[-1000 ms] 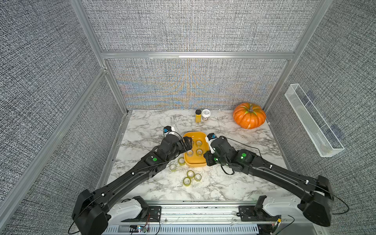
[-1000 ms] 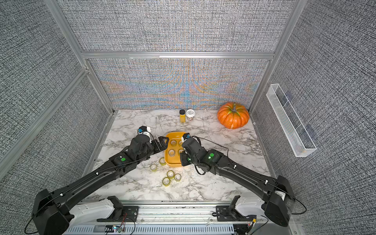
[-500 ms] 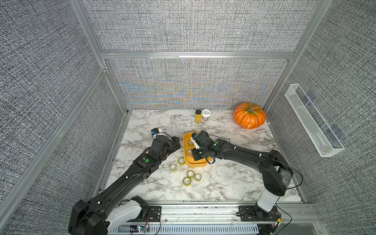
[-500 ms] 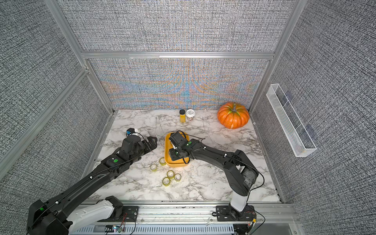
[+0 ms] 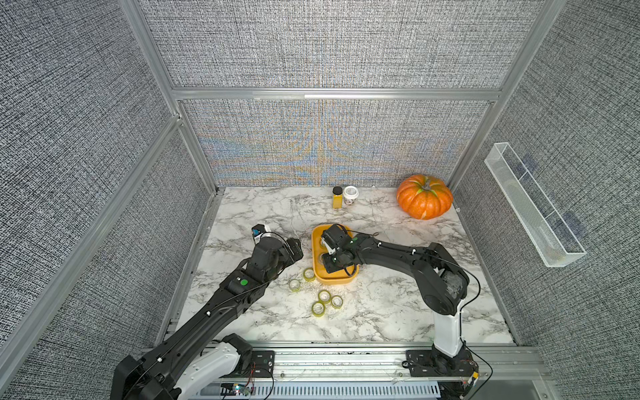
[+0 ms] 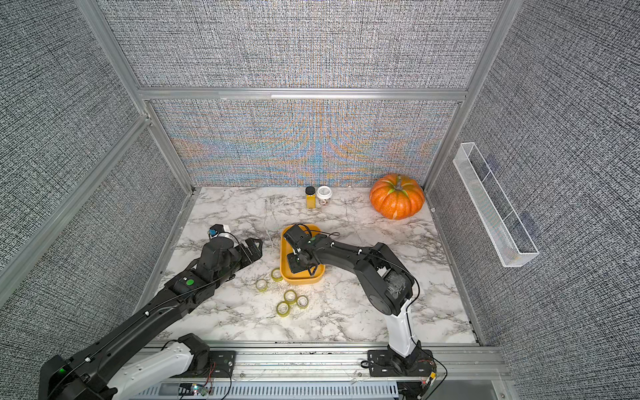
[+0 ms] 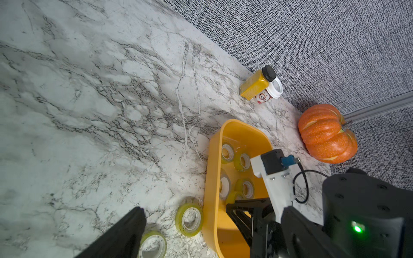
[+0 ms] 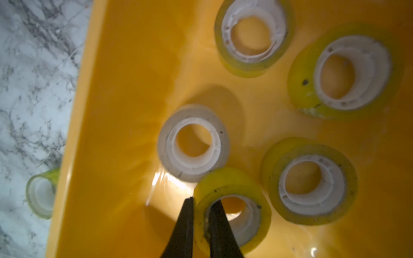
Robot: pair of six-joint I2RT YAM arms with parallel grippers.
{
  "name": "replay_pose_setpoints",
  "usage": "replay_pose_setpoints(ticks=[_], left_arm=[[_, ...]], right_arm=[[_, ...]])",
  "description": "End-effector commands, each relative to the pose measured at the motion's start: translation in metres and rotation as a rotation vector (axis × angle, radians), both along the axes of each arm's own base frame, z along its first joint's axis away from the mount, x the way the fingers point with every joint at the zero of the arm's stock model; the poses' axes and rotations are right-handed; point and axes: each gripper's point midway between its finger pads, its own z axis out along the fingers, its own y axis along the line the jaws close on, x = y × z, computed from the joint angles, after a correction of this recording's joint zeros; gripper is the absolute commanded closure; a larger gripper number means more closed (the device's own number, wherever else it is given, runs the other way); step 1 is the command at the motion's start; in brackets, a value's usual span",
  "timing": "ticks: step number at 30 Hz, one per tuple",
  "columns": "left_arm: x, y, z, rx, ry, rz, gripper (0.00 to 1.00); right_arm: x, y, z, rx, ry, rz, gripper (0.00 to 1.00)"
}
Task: Put the transparent tape into the storage box
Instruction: Place the tape in the storage box, then move the tape to the center of the board.
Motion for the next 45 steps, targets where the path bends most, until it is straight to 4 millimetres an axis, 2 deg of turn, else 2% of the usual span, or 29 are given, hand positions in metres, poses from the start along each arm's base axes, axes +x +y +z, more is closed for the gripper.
replay_pose_setpoints(ticks=[1,3,4,5,9,13,17,20,25,28,34,37,40,45], left_arm=[[-0.003,0.006,0.001,0.009,-0.003,0.014,0.00],[-0.005,0.007,0.003,0.005,-0.009,0.017,0.00],[-0.006,0.008,0.003,0.003,-0.011,0.015,0.00],[-0.006,0.008,0.004,0.000,-0.012,0.014,0.00],[-0.008,0.006,0.004,-0.005,-0.008,0.003,0.00],[-0.011,0.005,0.004,-0.020,-0.011,-0.009,0.00],[-0.015,0.000,0.002,-0.035,-0.011,-0.044,0.00],[-0.020,-0.006,-0.011,-0.037,0.027,-0.085,0.00],[-0.032,-0.020,-0.042,-0.057,0.123,-0.158,0.00],[-0.040,-0.029,-0.056,-0.076,0.155,-0.188,0.00],[-0.062,-0.042,-0.080,-0.081,0.214,-0.223,0.00],[-0.071,-0.042,-0.086,-0.088,0.222,-0.220,0.00],[-0.078,-0.039,-0.089,-0.105,0.223,-0.207,0.00],[-0.080,-0.039,-0.084,-0.127,0.207,-0.212,0.01]], right_arm=[[0.008,0.000,0.003,-0.012,-0.024,0.010,0.55],[0.013,0.003,0.010,-0.005,-0.043,0.013,0.46],[0.015,0.005,0.015,0.002,-0.051,0.017,0.33],[0.017,0.007,0.022,0.008,-0.063,0.016,0.30],[0.023,0.011,0.056,0.054,-0.117,0.008,0.29],[0.017,0.005,0.099,0.109,-0.177,-0.004,0.29],[-0.002,-0.011,0.133,0.141,-0.230,-0.024,0.30],[-0.025,-0.028,0.144,0.155,-0.246,-0.036,0.32],[-0.067,-0.057,0.145,0.198,-0.243,-0.059,0.34],[-0.093,-0.068,0.136,0.224,-0.224,-0.064,0.36],[-0.132,-0.076,0.103,0.227,-0.160,-0.064,0.41],[-0.145,-0.079,0.075,0.215,-0.118,-0.081,0.44],[-0.149,-0.076,0.057,0.212,-0.091,-0.091,0.46],[-0.145,-0.060,0.044,0.197,-0.089,-0.074,0.48]])
